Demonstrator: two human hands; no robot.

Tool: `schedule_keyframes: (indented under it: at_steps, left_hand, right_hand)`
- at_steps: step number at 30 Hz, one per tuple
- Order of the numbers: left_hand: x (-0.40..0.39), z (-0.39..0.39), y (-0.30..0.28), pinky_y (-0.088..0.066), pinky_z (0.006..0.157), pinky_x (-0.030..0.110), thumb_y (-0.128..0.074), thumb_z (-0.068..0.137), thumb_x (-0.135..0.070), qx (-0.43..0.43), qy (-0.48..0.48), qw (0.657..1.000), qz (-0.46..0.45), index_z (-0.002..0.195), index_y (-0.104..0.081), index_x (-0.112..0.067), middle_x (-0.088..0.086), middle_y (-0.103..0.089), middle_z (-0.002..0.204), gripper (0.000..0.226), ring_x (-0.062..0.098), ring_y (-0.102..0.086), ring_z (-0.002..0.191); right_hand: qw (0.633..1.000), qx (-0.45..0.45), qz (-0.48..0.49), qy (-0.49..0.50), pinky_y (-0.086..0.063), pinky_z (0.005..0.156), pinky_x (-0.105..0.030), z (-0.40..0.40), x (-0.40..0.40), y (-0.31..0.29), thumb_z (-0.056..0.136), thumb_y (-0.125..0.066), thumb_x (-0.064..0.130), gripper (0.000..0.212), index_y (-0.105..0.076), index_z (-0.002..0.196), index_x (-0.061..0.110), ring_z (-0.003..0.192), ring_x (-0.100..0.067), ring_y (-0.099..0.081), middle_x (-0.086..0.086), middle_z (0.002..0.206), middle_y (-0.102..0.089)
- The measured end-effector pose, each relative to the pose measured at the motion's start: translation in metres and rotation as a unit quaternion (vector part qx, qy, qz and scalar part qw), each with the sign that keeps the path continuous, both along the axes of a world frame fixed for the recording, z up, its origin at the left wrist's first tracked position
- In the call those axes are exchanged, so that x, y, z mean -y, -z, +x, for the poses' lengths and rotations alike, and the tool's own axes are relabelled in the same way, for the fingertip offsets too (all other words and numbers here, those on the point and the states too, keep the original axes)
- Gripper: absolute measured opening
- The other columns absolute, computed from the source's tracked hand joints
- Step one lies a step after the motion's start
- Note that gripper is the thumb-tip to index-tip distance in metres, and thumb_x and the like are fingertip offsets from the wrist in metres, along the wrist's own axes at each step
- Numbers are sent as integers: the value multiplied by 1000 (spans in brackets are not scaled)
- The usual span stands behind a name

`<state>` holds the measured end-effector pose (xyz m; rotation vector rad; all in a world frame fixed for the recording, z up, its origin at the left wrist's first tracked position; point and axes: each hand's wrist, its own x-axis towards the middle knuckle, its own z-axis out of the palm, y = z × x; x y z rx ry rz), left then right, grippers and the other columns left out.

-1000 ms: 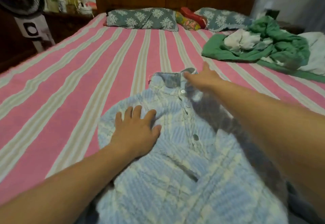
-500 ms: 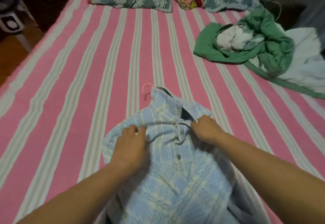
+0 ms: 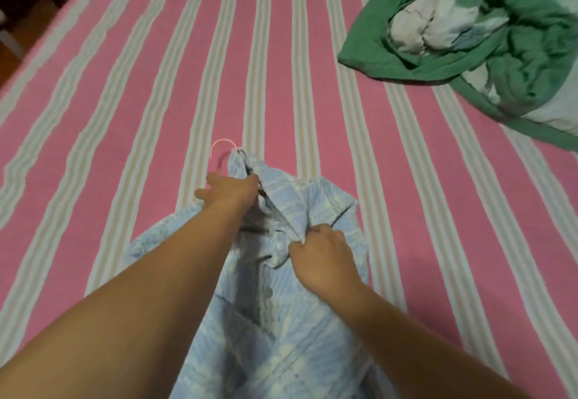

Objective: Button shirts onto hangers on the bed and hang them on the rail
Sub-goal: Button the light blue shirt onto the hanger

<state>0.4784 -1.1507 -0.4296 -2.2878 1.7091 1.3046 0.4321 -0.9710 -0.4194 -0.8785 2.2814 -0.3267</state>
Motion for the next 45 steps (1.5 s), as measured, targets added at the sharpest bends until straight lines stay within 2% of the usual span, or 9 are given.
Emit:
schedule_keyframes:
  at_steps: [4, 8, 13, 18, 23, 26, 30, 36, 45]
  left_hand:
    - [5, 18, 2, -53, 80, 39, -63, 82, -13, -30, 74, 995, -63, 99, -59, -4, 15, -62, 106, 20, 35, -61, 93]
    - [-28, 55, -17, -37, 49, 30, -61, 87, 2, -215, 6, 973, -78, 75, -40, -16, 5, -42, 65, 30, 22, -42, 59]
    - [-39, 113, -35, -58, 92, 43, -64, 92, 3, -436, -144, 883, 95, 91, -59, -9, 17, -66, 96, 13, 25, -70, 85]
    - [-75, 134, -52, -57, 94, 51, -43, 86, 10, -558, -148, 776, 254, 113, -68, -5, 19, -72, 103, 40, 31, -72, 97]
    - [-119, 154, -45, -56, 73, 36, -36, 92, 2, -532, -166, 807, 195, 96, -75, -18, 10, -67, 88, 44, 25, -61, 80]
    - [-146, 168, -41, -44, 108, 59, -46, 109, -32, -529, -145, 821, 156, 130, -63, -12, 21, -64, 130, 34, 41, -59, 123]
    - [-164, 187, -37, -42, 108, 59, -49, 97, -66, -394, -43, 917, 41, 128, -63, -32, 8, -68, 124, 48, 38, -59, 121]
    - [-147, 212, -45, -48, 86, 15, -48, 100, -39, -383, 29, 922, -50, 115, -68, -34, -19, -73, 106, 25, -2, -65, 103]
    - [-126, 224, -55, -47, 74, 11, -59, 90, -34, -374, 190, 907, 19, 94, -67, -32, -14, -68, 88, 9, 1, -60, 79]
  right_hand:
    - [995, -49, -60, 67, -39, 108, -47, -17, 39, -8, 89, -63, 48, 85, -19, 155, 17, 136, -34, -34, -9, 150, -30]
    - [992, 33, -43, 112, -48, 98, -42, -35, 88, -7, 91, -63, 49, 66, -46, 142, 12, 121, -34, -50, -10, 138, -45]
    - [900, 222, -185, 325, -57, 75, -43, -56, 30, 2, 94, -62, 8, 11, -72, 97, 4, 85, -32, -68, -10, 88, -68]
    - [883, 243, -264, 302, -53, 59, -20, -16, -49, -43, 96, -53, -8, 35, -62, 105, 24, 70, -6, -70, 5, 88, -72]
    - [946, 170, -160, 227, -50, 68, -24, 14, -70, -43, 87, -48, 4, 46, -62, 121, 30, 84, -14, -67, 11, 95, -69]
    - [938, 94, -221, 249, -46, 90, -20, 30, -62, -50, 89, -63, 8, 59, -48, 144, 26, 107, -2, -56, 8, 125, -54]
    - [938, -12, -299, 176, -37, 105, -10, 37, -54, -64, 90, -63, -3, 49, -63, 134, 18, 122, 3, -51, 6, 132, -59]
    - [941, 34, -294, 162, -41, 98, -3, 24, -84, -72, 89, -62, -7, 50, -69, 127, 25, 113, 21, -54, 20, 123, -66]
    - [934, 191, -242, 182, -53, 73, -10, 8, -110, -60, 91, -69, 2, 33, -76, 103, 32, 93, 5, -69, 21, 99, -76]
